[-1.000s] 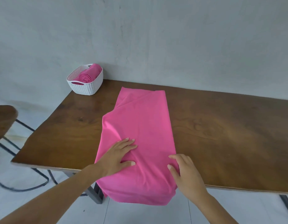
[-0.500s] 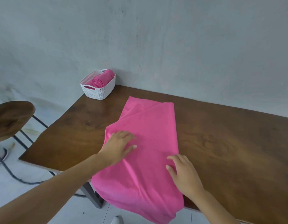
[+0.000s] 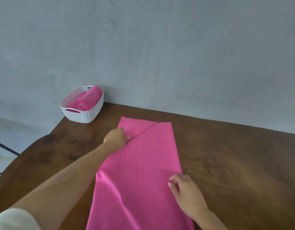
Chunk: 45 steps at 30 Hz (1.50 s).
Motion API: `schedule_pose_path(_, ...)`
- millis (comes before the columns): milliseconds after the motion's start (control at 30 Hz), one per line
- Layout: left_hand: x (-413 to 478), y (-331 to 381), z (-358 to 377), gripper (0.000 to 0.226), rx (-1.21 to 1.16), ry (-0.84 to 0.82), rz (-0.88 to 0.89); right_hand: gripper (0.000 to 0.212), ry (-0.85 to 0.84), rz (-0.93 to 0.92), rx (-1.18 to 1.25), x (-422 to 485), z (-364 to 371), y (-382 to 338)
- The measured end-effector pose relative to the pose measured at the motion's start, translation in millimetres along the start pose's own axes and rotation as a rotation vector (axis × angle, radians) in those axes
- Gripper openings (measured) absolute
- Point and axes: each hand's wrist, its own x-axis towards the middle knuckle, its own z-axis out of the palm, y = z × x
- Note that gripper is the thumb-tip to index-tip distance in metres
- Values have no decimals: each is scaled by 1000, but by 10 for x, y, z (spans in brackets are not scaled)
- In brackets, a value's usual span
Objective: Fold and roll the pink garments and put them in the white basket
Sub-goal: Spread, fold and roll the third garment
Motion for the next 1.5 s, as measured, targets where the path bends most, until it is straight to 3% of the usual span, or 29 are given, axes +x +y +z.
schedule_pose_path(200, 214, -98, 74, 32, -90, -27, -2, 13, 4, 95, 24, 239, 19, -83)
schedule_pose_path(333, 199, -79, 27, 29, -196, 39, 138, 11, 11, 106, -7, 415, 5, -102)
schedule_pose_path(567, -95, 7, -34, 18, -394, -13, 316, 26, 61, 72, 94, 1071, -224, -310)
schedule_pose_path(700, -242, 95, -21, 22, -499, 22, 350, 39, 63, -26, 123, 1591, -331, -561)
schedule_pose_path(833, -376, 183, -52, 27, -619, 42, 393, 52, -91, -168, 79, 2029, -417, -762)
schedule_pose_path(1033, -363, 61, -242, 25, -732, 50, 388, 25, -325, -177, 1, 2457, -499, -871)
schedule_pose_path(1200, -158, -155, -386, 11, -876, 24, 280, 5, -262, -227, 83, 2532, -534, -965)
schedule_pose_path(1267, -97, -153, -440, 21, -937, -11, 225, 9, -227, -251, 78, 2547, -530, -1017)
schedule_pose_path(1400, 32, -137, -502, 23, -726, 95, 331, 9, -152, -297, 45, 2570, -550, -1060)
schedule_pose_path(1500, 117, -118, -545, 31, -789, 112, 344, 24, -205, -271, 90, 2587, -584, -999)
